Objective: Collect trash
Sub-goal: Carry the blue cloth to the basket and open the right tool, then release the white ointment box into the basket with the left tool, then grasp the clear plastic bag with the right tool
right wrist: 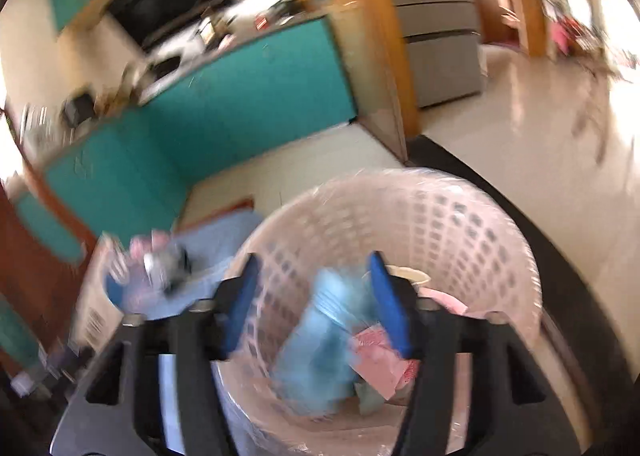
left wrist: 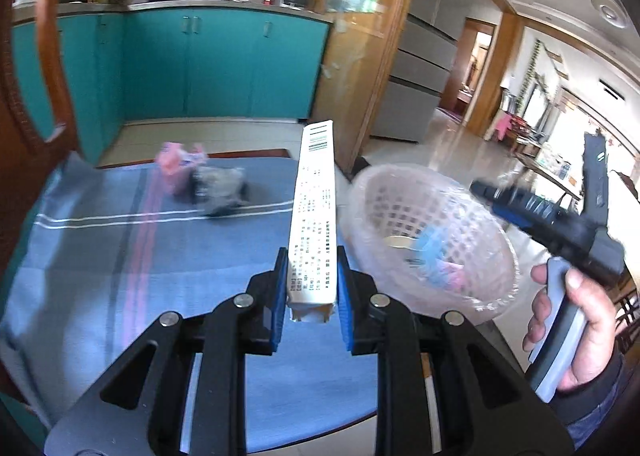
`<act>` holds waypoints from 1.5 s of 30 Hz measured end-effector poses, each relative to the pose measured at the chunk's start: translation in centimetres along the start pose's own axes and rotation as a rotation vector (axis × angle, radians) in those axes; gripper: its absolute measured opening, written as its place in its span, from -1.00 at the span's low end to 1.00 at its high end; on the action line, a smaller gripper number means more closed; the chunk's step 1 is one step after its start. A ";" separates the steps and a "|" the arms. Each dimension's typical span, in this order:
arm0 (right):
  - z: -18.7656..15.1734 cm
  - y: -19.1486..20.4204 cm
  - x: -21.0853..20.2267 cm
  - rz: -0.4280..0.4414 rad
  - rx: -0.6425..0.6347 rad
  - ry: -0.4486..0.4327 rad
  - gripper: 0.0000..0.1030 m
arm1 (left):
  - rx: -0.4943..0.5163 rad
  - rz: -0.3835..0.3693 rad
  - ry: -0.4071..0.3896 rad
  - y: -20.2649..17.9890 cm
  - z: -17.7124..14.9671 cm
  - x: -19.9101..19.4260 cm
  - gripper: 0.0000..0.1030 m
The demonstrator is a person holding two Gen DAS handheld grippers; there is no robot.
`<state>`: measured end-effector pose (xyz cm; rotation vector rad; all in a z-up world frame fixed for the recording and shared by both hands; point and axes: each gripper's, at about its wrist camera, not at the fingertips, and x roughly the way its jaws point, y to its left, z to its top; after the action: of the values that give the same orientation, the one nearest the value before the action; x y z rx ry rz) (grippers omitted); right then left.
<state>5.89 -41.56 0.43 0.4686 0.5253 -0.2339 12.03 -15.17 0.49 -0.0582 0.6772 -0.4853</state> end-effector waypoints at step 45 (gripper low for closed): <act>-8.9 18.3 -1.0 0.163 -0.386 0.041 0.74 | -0.069 0.304 -0.078 10.0 -1.6 -9.0 0.93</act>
<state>7.31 -21.21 0.94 0.1389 0.5540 0.0354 9.15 -2.10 2.49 -0.0377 0.6130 -0.1670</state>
